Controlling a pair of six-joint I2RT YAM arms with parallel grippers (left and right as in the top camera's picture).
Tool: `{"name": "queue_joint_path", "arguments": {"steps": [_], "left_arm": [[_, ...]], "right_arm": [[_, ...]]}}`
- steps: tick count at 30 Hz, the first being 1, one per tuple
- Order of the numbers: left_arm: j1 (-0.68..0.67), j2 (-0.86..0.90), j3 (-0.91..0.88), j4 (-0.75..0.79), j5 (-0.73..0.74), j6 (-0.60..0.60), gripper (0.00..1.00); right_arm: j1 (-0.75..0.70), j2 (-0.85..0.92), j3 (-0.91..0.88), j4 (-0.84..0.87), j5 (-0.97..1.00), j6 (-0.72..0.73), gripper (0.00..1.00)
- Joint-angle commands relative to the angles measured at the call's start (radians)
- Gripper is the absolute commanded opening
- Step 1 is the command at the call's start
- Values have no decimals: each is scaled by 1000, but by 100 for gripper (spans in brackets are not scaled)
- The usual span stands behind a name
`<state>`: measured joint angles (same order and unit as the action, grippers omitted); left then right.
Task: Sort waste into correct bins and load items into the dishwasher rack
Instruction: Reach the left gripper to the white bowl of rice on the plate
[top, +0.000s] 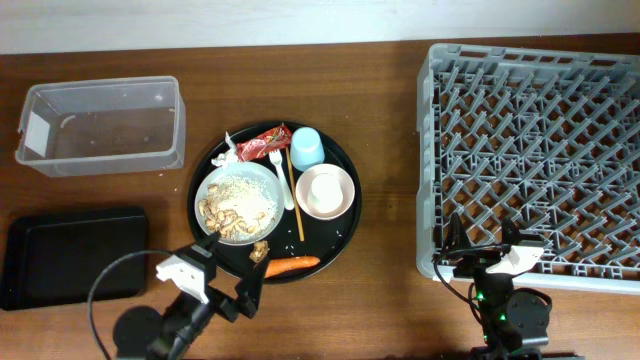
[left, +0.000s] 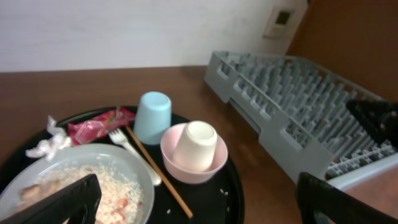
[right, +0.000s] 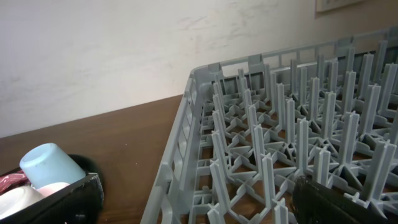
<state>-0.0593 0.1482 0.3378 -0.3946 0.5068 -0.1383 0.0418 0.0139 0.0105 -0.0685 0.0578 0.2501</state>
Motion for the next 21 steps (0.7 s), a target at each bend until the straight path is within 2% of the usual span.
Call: {"name": "queue_joint_path", "arguments": {"steps": [1,7,12,17,19,21], "left_arm": [[3,211,191,-126,-34,69,99],[3,615,558,-461,-22,114,99],[1,766,693,-553,-42,143,99],[-51,954,829,-785,-249,82,99],[-101,1019,852,-810,-288,84,99],[-137,1064,852,-764,-254,82,99]], "right_arm": [[-4,-8,-5,-8,-2,-10,99],[-4,-8,-5,-8,-2,-10,99],[-4,-8,-5,-8,-2,-10,99],[-4,-8,-5,-8,-2,-10,99],[-4,-8,-5,-8,-2,-10,99],[-4,-8,-5,-8,-2,-10,99]]}}
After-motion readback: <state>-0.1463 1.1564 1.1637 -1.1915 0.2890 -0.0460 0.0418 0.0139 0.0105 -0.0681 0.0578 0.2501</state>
